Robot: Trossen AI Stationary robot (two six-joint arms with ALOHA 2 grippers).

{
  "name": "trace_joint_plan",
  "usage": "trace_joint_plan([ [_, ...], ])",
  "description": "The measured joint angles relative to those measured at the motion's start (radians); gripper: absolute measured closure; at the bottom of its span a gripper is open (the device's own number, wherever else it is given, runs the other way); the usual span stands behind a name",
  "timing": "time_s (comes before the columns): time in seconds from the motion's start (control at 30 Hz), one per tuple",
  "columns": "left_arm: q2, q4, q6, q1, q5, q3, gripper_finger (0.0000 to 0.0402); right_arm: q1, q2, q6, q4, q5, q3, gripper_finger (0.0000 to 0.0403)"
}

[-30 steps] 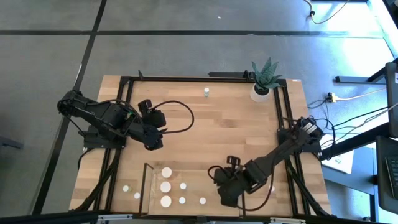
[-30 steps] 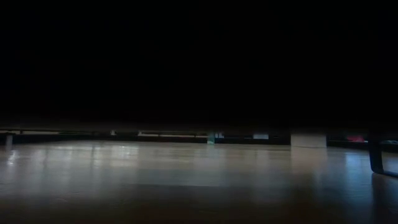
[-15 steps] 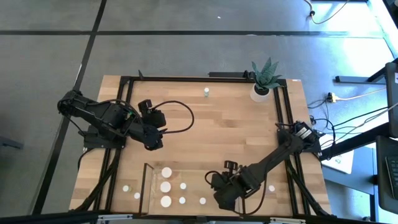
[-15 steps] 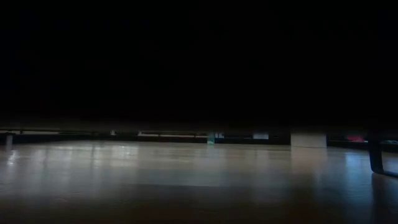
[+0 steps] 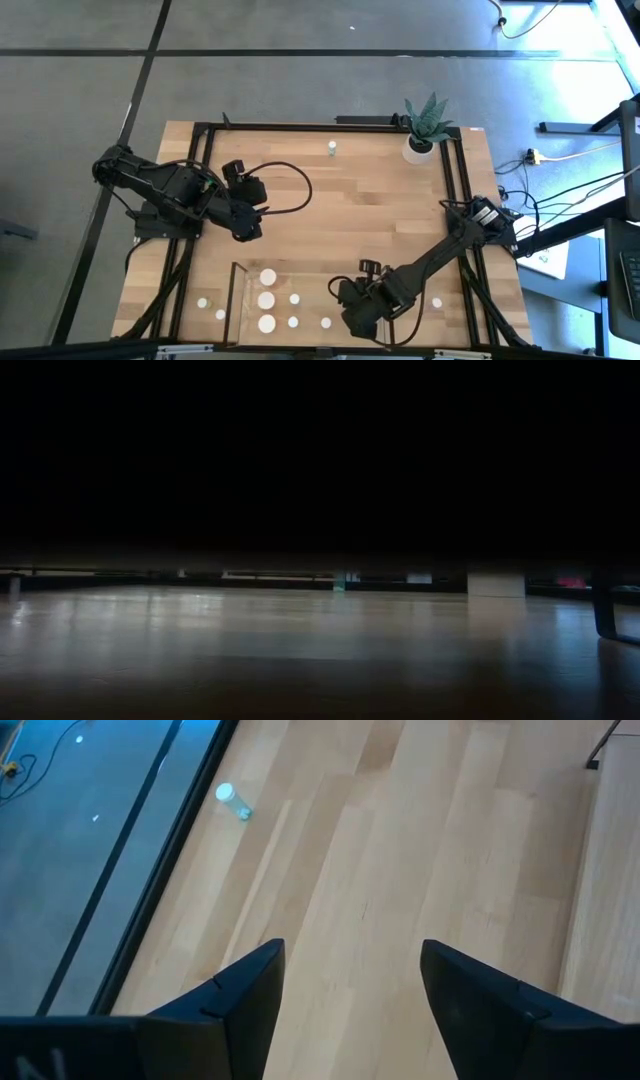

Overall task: Pick and place medicine bottles onto shelf by color
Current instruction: Put the top yellow pill bottle on the shelf aligned with the other yellow pill bottle

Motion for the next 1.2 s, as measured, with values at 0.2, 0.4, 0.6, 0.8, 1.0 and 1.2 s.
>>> trace_joint_plan([
  [0.2, 0.000, 0.001, 0.030, -0.012, 0.032, 0.000, 0.0173, 0.000, 0.000, -0.004, 0.041, 0.000, -0.026, 0.0281],
  [0.4, 0.000, 0.018, 0.081, -0.069, 0.051, 0.000, 0.0175, -0.001, 0.002, 0.004, 0.070, -0.034, -0.077, 0.0281],
  [0.6, 0.000, 0.024, 0.085, -0.120, 0.052, 0.000, 0.0174, -0.001, 0.002, -0.002, 0.076, -0.034, -0.077, 0.0281],
  [0.8, 0.000, 0.030, 0.085, -0.134, 0.051, 0.000, 0.0173, -0.001, 0.002, -0.005, 0.076, -0.035, -0.077, 0.0281],
  [1.0, 0.000, 0.030, 0.085, -0.134, 0.050, 0.000, 0.0175, -0.001, 0.002, -0.006, 0.076, -0.045, -0.077, 0.0277],
  [1.2, 0.000, 0.030, 0.085, -0.134, 0.050, 0.000, 0.0173, -0.001, 0.002, -0.006, 0.076, -0.052, -0.077, 0.0238],
])
